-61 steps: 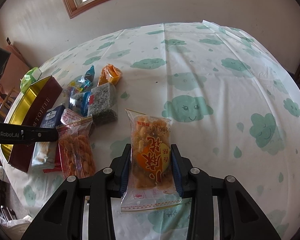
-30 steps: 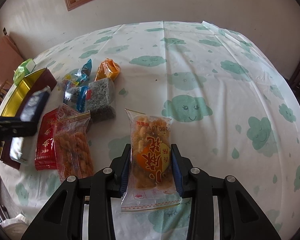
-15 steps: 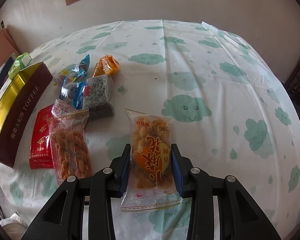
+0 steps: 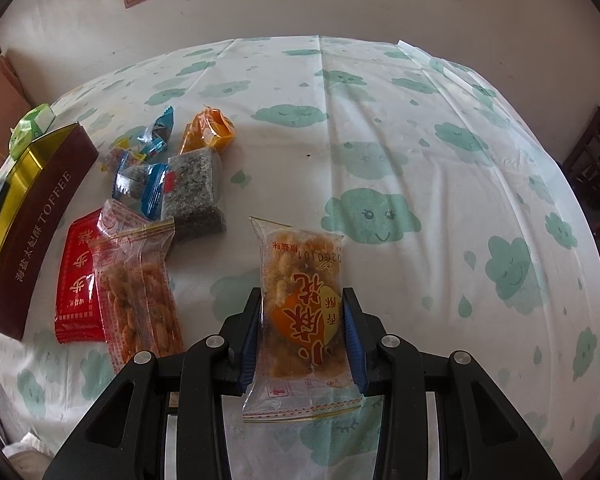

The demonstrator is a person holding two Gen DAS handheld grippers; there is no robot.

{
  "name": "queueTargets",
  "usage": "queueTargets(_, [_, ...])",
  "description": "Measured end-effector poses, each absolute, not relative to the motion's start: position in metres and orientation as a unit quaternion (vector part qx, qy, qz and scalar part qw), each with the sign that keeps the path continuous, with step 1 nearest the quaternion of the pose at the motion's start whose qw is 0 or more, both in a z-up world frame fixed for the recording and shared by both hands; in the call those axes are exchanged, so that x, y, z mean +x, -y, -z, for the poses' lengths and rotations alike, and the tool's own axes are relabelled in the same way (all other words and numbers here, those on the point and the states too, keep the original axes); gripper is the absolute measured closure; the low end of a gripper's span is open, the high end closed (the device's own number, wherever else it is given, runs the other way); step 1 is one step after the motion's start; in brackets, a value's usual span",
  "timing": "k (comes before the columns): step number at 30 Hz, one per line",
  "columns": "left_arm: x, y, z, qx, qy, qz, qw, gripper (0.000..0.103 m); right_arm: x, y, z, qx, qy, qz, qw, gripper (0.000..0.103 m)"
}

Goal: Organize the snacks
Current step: 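Carry the blue cracker pack into the tin and release it with the left tool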

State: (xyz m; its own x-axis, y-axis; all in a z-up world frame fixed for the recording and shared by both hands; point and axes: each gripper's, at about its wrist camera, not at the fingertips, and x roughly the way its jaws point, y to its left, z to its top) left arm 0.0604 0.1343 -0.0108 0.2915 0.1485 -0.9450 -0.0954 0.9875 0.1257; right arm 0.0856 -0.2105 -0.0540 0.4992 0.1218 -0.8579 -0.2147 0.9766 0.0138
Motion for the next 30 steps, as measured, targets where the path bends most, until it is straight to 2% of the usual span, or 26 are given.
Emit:
queueTargets(12, [0.055,-0.154,0.04,0.033,-0.615,-0.078,0.784,0.055,0.087,0.209,0.054,-0.046,-0.494,-0.089,0.864,0.065])
queueTargets(30, [0.053,-0.159,0.047,0.023,-0.612,-0.078,0.786,0.057,0.087,0.208,0.054,-0.046,-0.494,-0.088,0.864,0.065])
